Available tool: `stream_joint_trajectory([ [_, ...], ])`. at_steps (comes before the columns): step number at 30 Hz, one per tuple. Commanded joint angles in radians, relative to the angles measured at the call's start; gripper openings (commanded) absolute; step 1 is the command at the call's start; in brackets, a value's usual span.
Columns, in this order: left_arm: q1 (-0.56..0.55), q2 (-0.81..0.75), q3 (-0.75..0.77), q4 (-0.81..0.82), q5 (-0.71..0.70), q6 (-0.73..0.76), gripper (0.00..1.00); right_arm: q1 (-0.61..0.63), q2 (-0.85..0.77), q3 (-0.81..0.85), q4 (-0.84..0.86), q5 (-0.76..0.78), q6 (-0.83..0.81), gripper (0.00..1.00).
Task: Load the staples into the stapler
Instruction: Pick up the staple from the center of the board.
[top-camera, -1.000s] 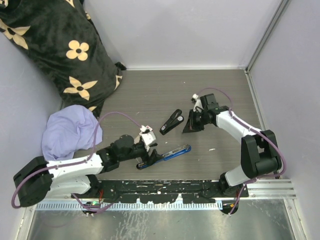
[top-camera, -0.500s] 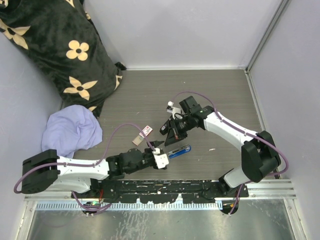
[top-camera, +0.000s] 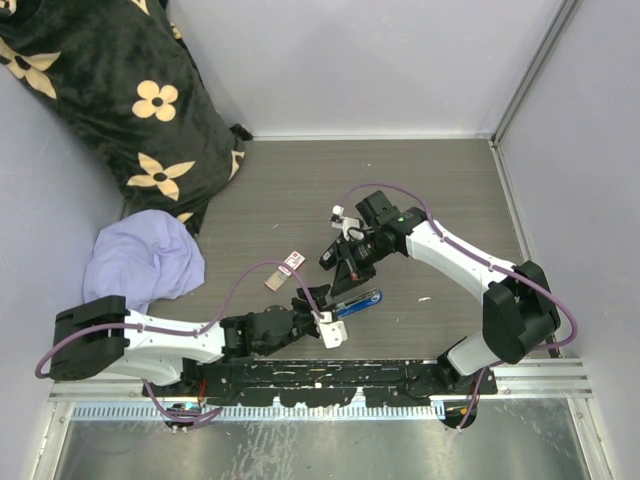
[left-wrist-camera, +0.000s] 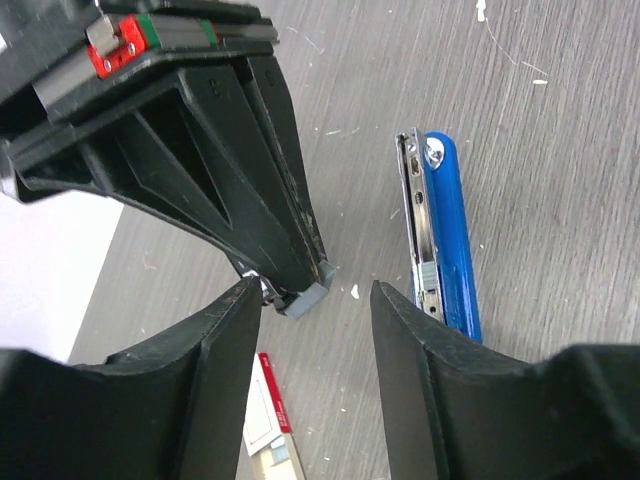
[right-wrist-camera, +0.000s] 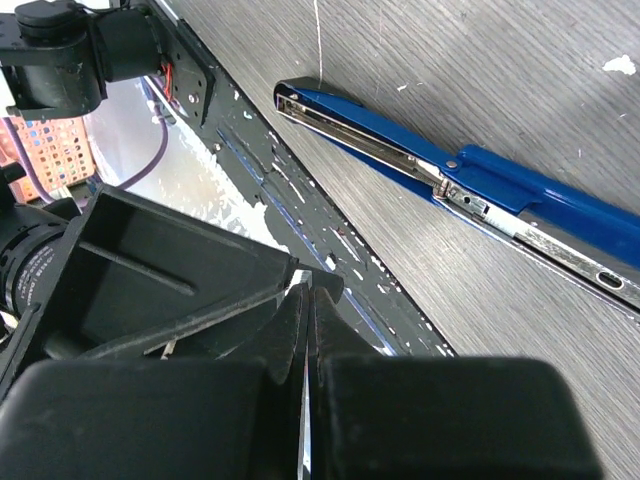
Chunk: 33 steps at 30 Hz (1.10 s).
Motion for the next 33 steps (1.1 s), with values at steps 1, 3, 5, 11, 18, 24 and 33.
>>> stream_joint_trajectory([
  [1,-0.024,0.013,0.072,0.007,-0.026,0.048,0.47,0.006,-0.007,0.044,-0.031,-0.041,-0.033,0.01],
  [3,-0.04,0.043,0.083,0.0,-0.049,0.08,0.44,0.006,-0.003,0.048,-0.036,-0.044,-0.037,0.01],
  [5,-0.055,0.071,0.094,0.001,-0.072,0.103,0.41,0.006,-0.001,0.048,-0.038,-0.053,-0.04,0.01],
  [11,-0.079,0.112,0.103,0.02,-0.104,0.129,0.35,0.006,-0.004,0.046,-0.045,-0.057,-0.04,0.01],
  [18,-0.095,0.102,0.103,0.02,-0.105,0.134,0.29,0.006,-0.004,0.045,-0.046,-0.055,-0.035,0.01],
  [24,-0.098,0.106,0.107,0.012,-0.109,0.129,0.19,0.006,0.0,0.048,-0.036,-0.058,-0.027,0.01],
  [33,-0.099,0.092,0.102,0.007,-0.124,0.092,0.1,-0.011,-0.028,0.065,-0.006,0.002,0.012,0.21],
])
